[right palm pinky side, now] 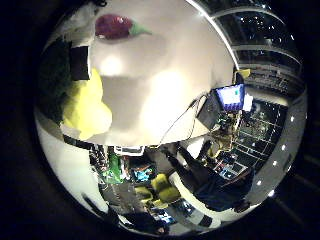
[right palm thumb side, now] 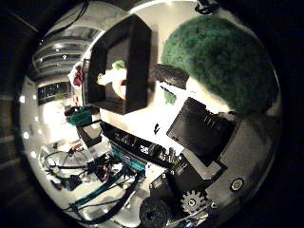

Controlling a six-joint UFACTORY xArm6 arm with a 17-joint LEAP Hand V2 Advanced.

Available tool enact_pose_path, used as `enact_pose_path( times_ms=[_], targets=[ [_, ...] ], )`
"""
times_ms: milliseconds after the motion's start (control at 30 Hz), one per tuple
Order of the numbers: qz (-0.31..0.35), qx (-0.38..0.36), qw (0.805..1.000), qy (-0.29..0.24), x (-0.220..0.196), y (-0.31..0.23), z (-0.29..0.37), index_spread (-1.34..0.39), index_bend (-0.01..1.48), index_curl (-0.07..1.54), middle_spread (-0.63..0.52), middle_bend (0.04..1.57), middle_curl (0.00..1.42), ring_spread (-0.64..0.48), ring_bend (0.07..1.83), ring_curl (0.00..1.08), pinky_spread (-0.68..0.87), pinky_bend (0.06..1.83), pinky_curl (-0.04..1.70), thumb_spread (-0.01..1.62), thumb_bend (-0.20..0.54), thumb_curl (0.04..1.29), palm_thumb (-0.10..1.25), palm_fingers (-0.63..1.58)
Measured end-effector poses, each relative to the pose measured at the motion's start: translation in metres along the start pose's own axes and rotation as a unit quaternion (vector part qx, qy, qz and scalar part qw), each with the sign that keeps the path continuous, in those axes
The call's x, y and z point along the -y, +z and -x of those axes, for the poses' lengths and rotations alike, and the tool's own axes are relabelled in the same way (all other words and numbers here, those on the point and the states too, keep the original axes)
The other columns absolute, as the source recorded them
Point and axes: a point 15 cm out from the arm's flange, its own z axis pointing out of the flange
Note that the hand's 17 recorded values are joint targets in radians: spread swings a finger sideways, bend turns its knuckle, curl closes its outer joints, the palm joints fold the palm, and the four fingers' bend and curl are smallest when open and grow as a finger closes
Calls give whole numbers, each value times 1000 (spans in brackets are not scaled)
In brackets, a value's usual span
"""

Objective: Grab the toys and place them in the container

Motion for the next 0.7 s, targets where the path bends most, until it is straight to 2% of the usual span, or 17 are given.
enact_pose_path(
  times_ms=[233, 533, 600, 700],
  targets=[
    [-37, 0, 998, -57, 35, -36, 123, -186, 1191, 658, -89, 1324, 618, -163, 1429, 579, -185, 1162, 953, 981, -19, 506, 995, 1212],
    [-97, 39, 986, -128, 75, -21, 274, -188, 1185, 652, -88, 1331, 605, -163, 1439, 569, -198, 1126, 1005, 993, -20, 516, 983, 1204],
    [-111, 47, 983, -138, 81, -17, 296, -207, 1112, 638, -95, 1309, 595, -165, 1425, 559, -221, 1102, 979, 991, -31, 507, 946, 1175],
    [-117, 53, 978, -164, 84, -2, 329, -278, 851, 586, -130, 1205, 556, -195, 1346, 521, -335, 1054, 884, 971, -31, 497, 903, 1006]
  ],
)
